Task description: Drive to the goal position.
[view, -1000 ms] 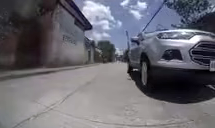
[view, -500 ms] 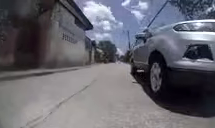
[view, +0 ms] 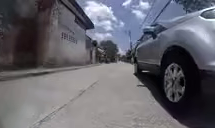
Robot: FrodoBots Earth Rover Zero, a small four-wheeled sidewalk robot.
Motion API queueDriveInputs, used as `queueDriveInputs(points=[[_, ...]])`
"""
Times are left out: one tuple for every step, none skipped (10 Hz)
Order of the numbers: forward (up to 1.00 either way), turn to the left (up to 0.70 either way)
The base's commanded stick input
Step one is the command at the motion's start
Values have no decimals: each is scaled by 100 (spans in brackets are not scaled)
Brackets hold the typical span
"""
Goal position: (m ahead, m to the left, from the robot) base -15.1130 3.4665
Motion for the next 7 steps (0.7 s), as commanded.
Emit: queueDriveInputs(points=[[85, 0], [85, 0], [85, 0], [85, 0], [85, 0], [85, 0], [85, 0]])
